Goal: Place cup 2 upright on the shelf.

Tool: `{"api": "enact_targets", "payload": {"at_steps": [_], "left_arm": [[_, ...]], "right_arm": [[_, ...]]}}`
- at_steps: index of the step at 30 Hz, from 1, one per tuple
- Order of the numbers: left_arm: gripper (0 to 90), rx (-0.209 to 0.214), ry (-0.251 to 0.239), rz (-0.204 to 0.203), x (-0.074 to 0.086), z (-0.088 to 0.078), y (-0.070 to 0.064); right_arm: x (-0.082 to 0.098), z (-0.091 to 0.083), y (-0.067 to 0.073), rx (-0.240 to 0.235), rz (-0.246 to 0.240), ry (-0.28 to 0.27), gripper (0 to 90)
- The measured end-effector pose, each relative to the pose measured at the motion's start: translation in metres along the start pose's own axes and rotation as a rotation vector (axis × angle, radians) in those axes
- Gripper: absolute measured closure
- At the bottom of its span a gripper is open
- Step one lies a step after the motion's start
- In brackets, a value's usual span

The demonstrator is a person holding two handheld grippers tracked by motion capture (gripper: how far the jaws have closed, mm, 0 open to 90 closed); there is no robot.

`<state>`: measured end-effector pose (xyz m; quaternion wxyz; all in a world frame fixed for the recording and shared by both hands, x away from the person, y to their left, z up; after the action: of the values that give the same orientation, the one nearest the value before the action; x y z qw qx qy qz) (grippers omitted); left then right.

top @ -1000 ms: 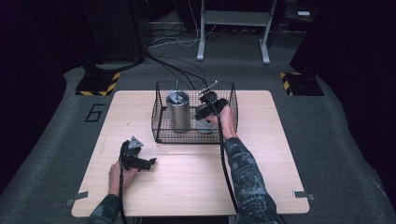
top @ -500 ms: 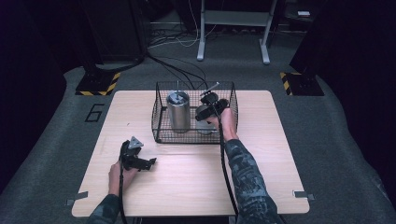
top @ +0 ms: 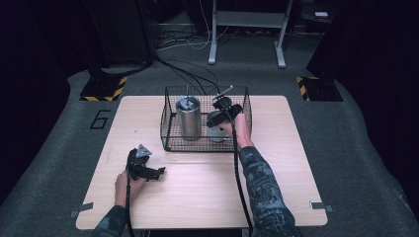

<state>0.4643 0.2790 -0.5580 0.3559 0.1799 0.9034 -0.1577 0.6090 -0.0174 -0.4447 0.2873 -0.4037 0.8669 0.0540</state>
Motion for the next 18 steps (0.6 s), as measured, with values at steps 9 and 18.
{"api": "enact_targets", "payload": {"at_steps": [9, 18], "left_arm": [[0.2, -0.001, -0.001, 0.001, 0.0, 0.0, 0.0], [0.2, 0.001, 0.004, -0.003, 0.0, 0.0, 0.0]], "right_arm": [[-0.006, -0.039, 0.003, 0.002, -0.023, -0.076, 0.0], [0.0, -0.085, 0.013, -0.025, -0.052, -0.19, 0.0]]}}
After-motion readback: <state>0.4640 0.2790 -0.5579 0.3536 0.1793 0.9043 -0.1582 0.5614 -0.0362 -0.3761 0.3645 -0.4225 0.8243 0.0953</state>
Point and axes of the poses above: each handheld gripper's, and its own axes: z roughly forward along the jaws, x roughly out of its underside, y roughly to its left, the point moved 4 cm from there along z, roughly forward along the jaws, and after that the axes turned 14 degrees about -z, right-handed, at the moved point
